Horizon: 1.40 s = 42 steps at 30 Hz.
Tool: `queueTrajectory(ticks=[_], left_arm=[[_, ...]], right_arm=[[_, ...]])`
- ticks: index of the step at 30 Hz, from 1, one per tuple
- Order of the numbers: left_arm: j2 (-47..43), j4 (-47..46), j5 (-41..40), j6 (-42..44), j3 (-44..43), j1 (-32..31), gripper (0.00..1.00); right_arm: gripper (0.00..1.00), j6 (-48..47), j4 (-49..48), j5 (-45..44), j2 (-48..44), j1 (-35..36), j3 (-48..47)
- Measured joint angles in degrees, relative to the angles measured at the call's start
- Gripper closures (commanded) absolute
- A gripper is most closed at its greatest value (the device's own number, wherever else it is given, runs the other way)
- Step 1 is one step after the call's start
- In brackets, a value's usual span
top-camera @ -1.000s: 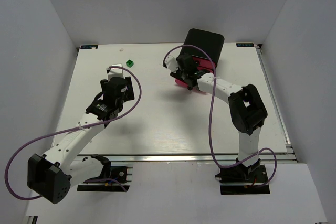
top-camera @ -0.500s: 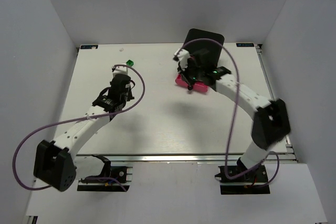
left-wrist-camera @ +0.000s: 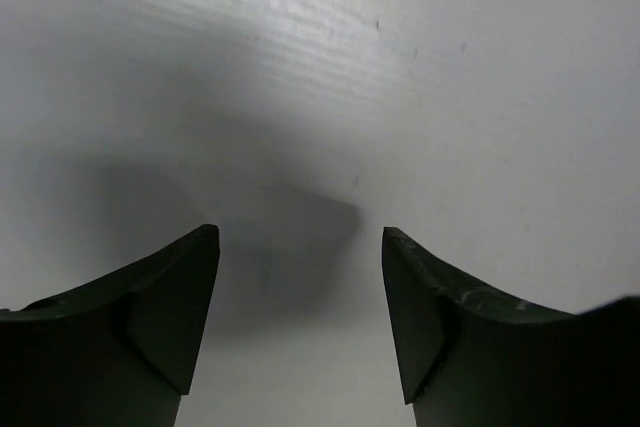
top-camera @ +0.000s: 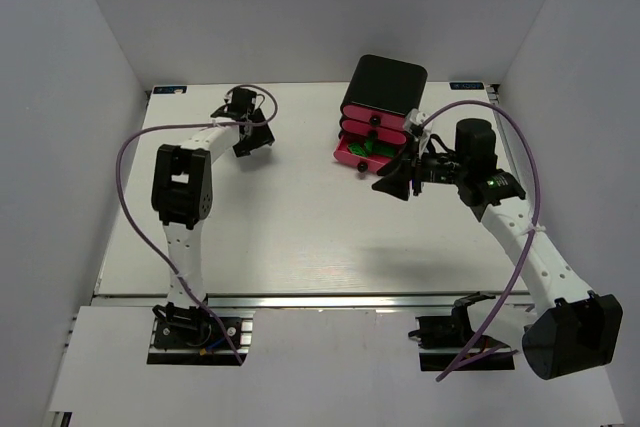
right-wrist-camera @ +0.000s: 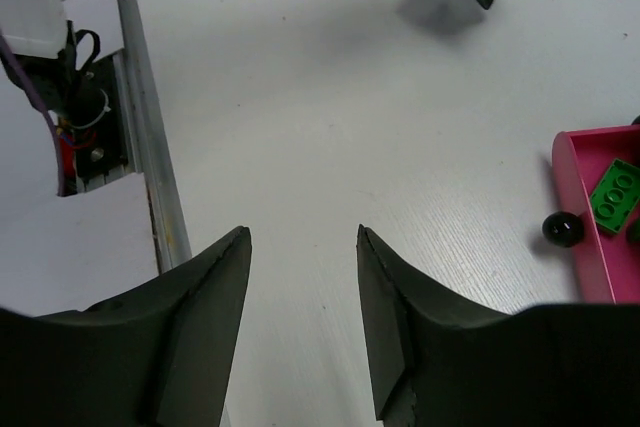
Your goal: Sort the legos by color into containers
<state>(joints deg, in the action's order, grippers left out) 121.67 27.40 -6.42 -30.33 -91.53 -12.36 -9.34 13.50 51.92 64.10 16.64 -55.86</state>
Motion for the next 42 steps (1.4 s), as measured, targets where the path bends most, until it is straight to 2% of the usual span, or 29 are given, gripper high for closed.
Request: queueTrajectory(ticks=[7, 15, 22, 29, 36, 42], left_arm=[[11.78, 5.16, -1.66, -7.76, -17.75, 1.97, 0.22], [16.61, 5.60, -6.86, -15.78, -25.05, 3.02, 0.20], [20.50, 5.25, -8.17, -19.02, -31.06, 3.26, 0.22], [21.27, 5.14, -9.94, -21.51, -32.02, 3.39, 0.26], [21.51, 5.27, -11.04, -22.47, -32.11, 3.74, 0.42], [21.62, 5.57, -10.95, -22.47, -32.09, 4.26, 0.49]], right_arm=[[0.48, 0.48, -0.22, 6.51, 0.02, -1.84, 0.17], [0.48, 0.70, -0.31, 8.11, -1.18, -2.01, 0.31], [0.48, 0.63, -0.35, 8.20, -1.77, -2.01, 0.31], [0.49, 0.59, -0.35, 7.78, -1.81, -2.01, 0.33], [0.50, 0.52, -0.37, 7.34, -2.10, -2.01, 0.37], [0.50, 0.52, -0.35, 6.93, -2.56, -2.01, 0.48]])
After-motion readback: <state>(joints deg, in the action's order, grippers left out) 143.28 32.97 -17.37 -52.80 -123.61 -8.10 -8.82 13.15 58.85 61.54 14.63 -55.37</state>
